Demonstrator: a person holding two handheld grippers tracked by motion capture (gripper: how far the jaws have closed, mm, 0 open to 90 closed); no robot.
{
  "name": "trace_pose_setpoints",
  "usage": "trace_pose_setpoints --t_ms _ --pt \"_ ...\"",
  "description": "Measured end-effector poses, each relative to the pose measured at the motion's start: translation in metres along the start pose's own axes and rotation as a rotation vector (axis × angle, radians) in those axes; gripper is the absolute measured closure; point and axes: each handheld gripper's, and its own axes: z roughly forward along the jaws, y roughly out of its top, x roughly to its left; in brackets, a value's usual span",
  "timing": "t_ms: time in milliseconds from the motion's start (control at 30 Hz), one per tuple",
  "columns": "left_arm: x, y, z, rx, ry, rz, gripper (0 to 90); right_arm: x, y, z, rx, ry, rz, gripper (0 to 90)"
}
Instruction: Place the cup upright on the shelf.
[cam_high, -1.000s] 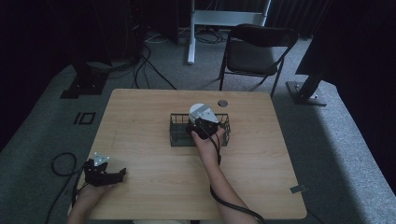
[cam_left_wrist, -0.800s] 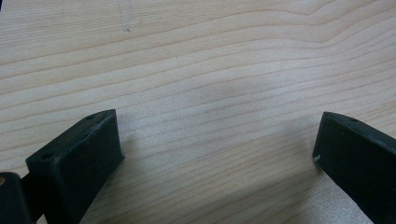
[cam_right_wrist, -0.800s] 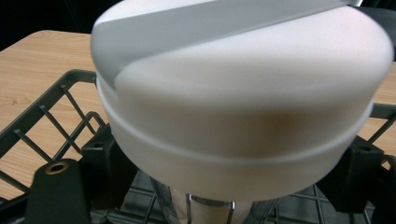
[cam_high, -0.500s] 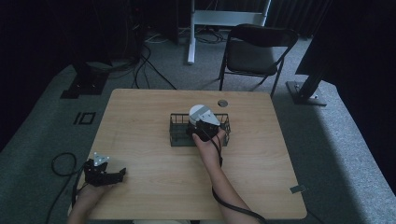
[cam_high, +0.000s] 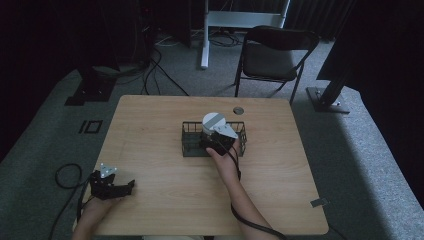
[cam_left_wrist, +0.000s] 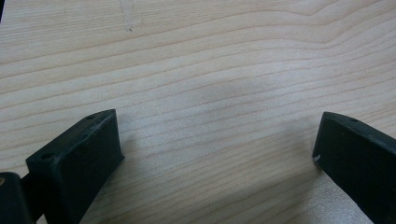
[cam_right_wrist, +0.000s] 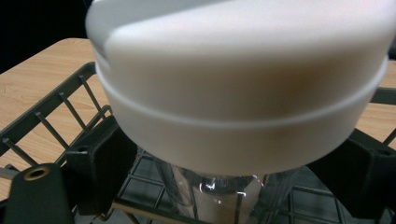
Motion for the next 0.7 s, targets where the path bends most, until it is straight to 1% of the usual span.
trace_pose_setpoints --t_ms 33,133,233,267,333,500,567,633,700 --pt "0.0 0.0 0.0 0.0 0.0 0.0 1.3 0.0 0.0 -0.001 -0.005 -0.003 -0.007 11.5" --pt "0.0 0.0 0.0 0.0 0.0 0.0 1.3 -0.001 0.001 -0.003 -0.011 0.002 -0.003 11.3" --pt "0.0 0.0 0.0 0.0 0.0 0.0 1.2 -0.002 0.001 -0.005 -0.014 -0.005 -0.002 11.1" --pt "0.0 0.0 0.0 0.0 0.0 0.0 1.2 -0.002 0.001 -0.006 -0.016 0.002 0.005 11.1" --pt "0.0 0.0 0.0 0.0 0.0 0.0 1.2 -0.003 0.0 -0.007 -0.017 0.0 0.001 11.1" --pt "0.0 0.0 0.0 0.0 0.0 0.0 1.3 -0.003 -0.001 -0.01 -0.021 0.016 0.007 11.0" --pt "0.0 0.0 0.0 0.0 0.0 0.0 1.2 -0.003 0.0 -0.012 -0.028 0.012 -0.002 11.1" --pt "0.0 0.0 0.0 0.0 0.0 0.0 1.2 -0.003 0.001 -0.014 -0.034 0.013 0.0 11.0" --pt "0.0 0.0 0.0 0.0 0.0 -0.001 1.3 -0.003 0.001 -0.017 -0.038 0.019 -0.005 11.1"
